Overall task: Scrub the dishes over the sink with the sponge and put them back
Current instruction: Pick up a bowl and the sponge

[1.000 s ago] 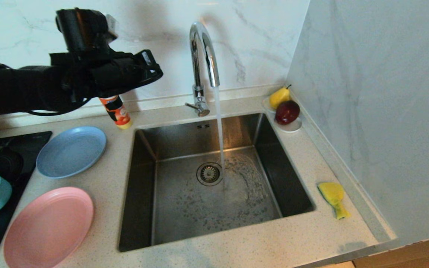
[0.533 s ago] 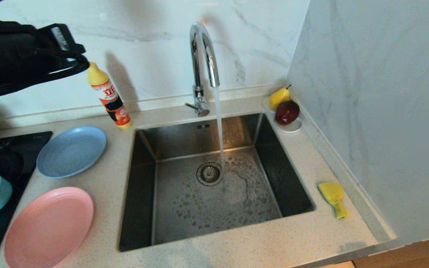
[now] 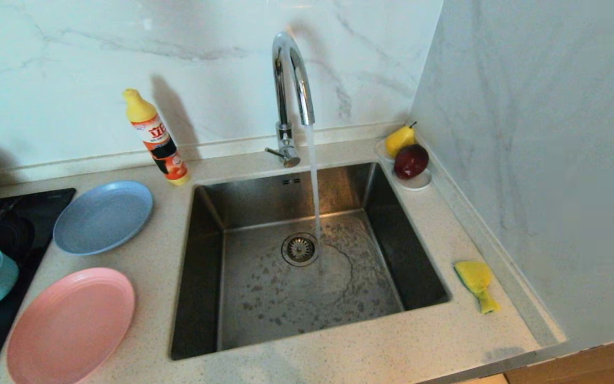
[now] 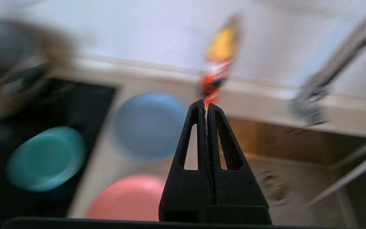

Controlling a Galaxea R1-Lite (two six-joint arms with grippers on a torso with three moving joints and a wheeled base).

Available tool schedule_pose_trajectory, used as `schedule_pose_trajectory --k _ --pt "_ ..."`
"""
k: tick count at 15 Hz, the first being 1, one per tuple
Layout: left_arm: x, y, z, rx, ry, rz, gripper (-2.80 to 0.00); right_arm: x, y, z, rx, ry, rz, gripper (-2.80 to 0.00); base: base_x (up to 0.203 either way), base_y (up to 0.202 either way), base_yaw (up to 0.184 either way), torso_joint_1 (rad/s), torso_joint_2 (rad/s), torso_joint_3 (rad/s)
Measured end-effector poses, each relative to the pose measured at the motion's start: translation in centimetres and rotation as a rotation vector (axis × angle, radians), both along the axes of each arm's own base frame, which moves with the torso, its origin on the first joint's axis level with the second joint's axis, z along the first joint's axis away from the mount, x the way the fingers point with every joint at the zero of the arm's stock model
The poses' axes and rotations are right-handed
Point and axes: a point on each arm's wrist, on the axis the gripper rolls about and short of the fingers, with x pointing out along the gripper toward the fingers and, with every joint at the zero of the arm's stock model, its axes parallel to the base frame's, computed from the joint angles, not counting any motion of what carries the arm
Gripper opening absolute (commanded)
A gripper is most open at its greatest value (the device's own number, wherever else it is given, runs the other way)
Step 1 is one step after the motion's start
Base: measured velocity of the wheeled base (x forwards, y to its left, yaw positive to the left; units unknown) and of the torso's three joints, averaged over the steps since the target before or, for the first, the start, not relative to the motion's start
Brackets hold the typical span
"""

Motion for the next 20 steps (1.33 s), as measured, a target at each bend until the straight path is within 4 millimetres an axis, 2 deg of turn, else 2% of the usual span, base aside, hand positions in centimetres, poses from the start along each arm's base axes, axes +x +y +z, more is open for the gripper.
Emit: schedule_pose_trajectory --k 5,8,11,14,16,20 --pt "-7.7 1.2 -7.3 0.066 0.017 0.105 -2.8 0.0 0.0 0.0 0.0 0.0 0.0 -2.8 0.0 0.0 0.0 0.0 0.0 0.0" --pt "-10.7 1.0 -12.6 0.14 0.053 0.051 -2.8 0.0 0.0 0.0 0.0 0.0 0.0 -2.8 0.0 0.0 0.0 0.0 0.0 0.0" --pt "-11.2 0.6 -18.8 0.224 0.155 -0.103 -2.8 0.0 0.0 0.0 0.0 0.0 0.0 -2.8 0.0 0.0 0.0 0.0 0.0 0.0" --pt "-10.5 0.3 -22.8 0.228 0.184 -0.221 -2.8 0.0 0.0 0.0 0.0 0.0 0.0 -2.8 0.0 0.0 0.0 0.0 0.0 0.0" --pt "-10.2 0.2 -23.7 0.21 0.17 -0.281 -2.8 0.0 0.0 0.0 0.0 0.0 0.0 -2.8 0.0 0.0 0.0 0.0 0.0 0.0" --pt "-10.2 0.2 -24.1 0.197 0.167 -0.275 -2.8 0.0 0.0 0.0 0.0 0.0 0.0 -2.8 0.0 0.0 0.0 0.0 0.0 0.0"
